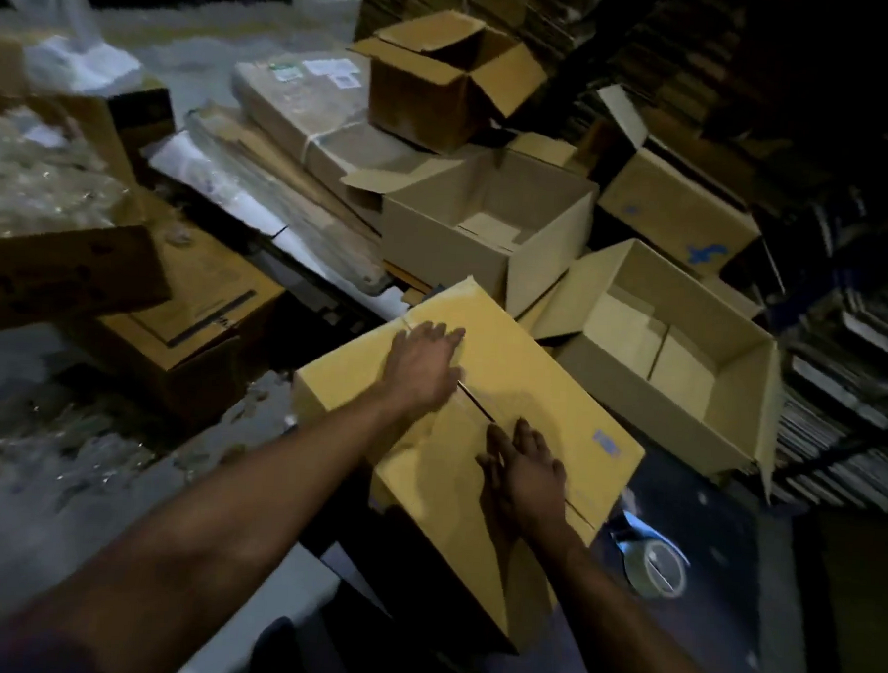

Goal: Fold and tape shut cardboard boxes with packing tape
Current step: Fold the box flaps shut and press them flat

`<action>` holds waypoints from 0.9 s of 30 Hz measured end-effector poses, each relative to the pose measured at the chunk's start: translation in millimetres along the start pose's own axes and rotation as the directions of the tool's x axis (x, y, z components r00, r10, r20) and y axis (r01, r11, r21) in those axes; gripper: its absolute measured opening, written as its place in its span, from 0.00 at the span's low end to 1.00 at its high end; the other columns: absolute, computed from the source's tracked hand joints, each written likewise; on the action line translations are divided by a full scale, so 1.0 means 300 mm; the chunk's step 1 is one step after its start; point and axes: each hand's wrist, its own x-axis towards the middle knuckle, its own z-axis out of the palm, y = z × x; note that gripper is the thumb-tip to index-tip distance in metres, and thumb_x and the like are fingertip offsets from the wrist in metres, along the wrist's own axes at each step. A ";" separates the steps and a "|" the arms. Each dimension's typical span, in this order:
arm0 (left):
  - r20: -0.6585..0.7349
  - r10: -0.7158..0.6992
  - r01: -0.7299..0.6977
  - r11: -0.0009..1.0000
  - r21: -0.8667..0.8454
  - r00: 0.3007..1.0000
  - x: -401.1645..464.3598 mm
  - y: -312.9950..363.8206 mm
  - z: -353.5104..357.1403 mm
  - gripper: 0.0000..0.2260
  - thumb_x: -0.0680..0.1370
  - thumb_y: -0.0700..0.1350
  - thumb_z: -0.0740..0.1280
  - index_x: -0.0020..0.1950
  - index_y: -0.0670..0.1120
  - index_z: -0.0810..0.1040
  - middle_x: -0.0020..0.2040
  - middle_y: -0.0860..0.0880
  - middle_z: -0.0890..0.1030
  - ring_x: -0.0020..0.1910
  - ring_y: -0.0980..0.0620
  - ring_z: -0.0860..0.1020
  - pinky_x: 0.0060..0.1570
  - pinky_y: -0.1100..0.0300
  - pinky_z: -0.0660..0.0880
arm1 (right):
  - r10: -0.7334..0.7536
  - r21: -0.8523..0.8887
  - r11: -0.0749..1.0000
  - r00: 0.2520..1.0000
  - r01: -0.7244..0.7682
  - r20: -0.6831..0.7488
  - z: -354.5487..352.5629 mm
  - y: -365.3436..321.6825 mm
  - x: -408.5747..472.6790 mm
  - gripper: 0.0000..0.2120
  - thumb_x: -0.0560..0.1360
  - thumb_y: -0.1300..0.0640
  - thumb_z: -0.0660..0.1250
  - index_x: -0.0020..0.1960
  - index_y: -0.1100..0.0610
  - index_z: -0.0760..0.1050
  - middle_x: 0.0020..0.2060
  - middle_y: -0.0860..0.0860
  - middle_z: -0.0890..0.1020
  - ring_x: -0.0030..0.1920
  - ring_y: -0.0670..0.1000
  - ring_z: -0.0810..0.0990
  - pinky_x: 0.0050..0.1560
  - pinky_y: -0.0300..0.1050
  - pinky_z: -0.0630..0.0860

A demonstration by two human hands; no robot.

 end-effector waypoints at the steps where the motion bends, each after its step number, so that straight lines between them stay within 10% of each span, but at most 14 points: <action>1: 0.029 -0.006 0.006 1.000 -0.015 1.000 -0.060 0.064 0.047 0.32 0.83 0.60 0.67 0.86 0.54 0.64 0.83 0.46 0.69 0.84 0.42 0.64 0.78 0.38 0.65 | -0.002 0.017 1.000 1.000 0.002 -0.010 0.010 0.001 -0.003 0.28 0.85 0.33 0.52 0.82 0.40 0.60 0.84 0.53 0.59 0.82 0.61 0.60 0.73 0.69 0.67; 5: 0.083 0.047 -0.044 0.998 -0.042 0.995 -0.371 0.262 0.234 0.36 0.84 0.69 0.54 0.89 0.53 0.57 0.89 0.43 0.55 0.89 0.43 0.48 0.84 0.36 0.50 | 0.075 0.253 0.967 0.987 -0.037 -0.141 -0.049 0.165 0.013 0.30 0.82 0.31 0.52 0.79 0.43 0.69 0.79 0.56 0.70 0.76 0.62 0.70 0.71 0.63 0.72; 10: 0.141 0.052 -0.052 0.999 -0.002 0.989 -0.495 0.420 0.357 0.48 0.78 0.82 0.43 0.90 0.54 0.47 0.89 0.41 0.41 0.88 0.44 0.33 0.82 0.29 0.37 | 0.249 0.178 0.951 0.968 -0.253 0.043 -0.071 0.560 0.137 0.51 0.70 0.16 0.60 0.84 0.43 0.54 0.85 0.54 0.54 0.84 0.63 0.52 0.78 0.74 0.57; 16: 0.078 0.064 -0.074 0.989 0.132 0.995 -0.417 0.343 0.359 0.47 0.80 0.81 0.46 0.90 0.52 0.54 0.90 0.43 0.48 0.89 0.45 0.40 0.84 0.34 0.41 | 0.155 0.213 0.963 0.986 -0.165 0.062 -0.042 0.691 0.179 0.62 0.59 0.09 0.59 0.81 0.48 0.61 0.71 0.60 0.74 0.72 0.64 0.68 0.69 0.61 0.69; 23: -0.018 -0.026 0.029 0.982 0.186 0.999 -0.468 0.348 0.246 0.40 0.85 0.75 0.46 0.90 0.51 0.55 0.90 0.49 0.52 0.89 0.49 0.47 0.86 0.37 0.51 | 0.156 0.389 0.914 0.985 -0.117 -0.072 -0.004 0.700 -0.114 0.44 0.71 0.21 0.66 0.76 0.50 0.69 0.66 0.60 0.78 0.66 0.66 0.77 0.61 0.59 0.77; 27: 0.036 0.028 -0.036 0.966 0.255 0.999 -0.651 0.575 0.453 0.40 0.85 0.74 0.46 0.91 0.51 0.47 0.90 0.50 0.44 0.89 0.49 0.43 0.86 0.38 0.45 | 0.210 0.648 0.759 0.968 -0.071 -0.139 0.092 0.912 -0.173 0.29 0.83 0.30 0.55 0.73 0.50 0.73 0.65 0.57 0.82 0.65 0.61 0.80 0.66 0.59 0.77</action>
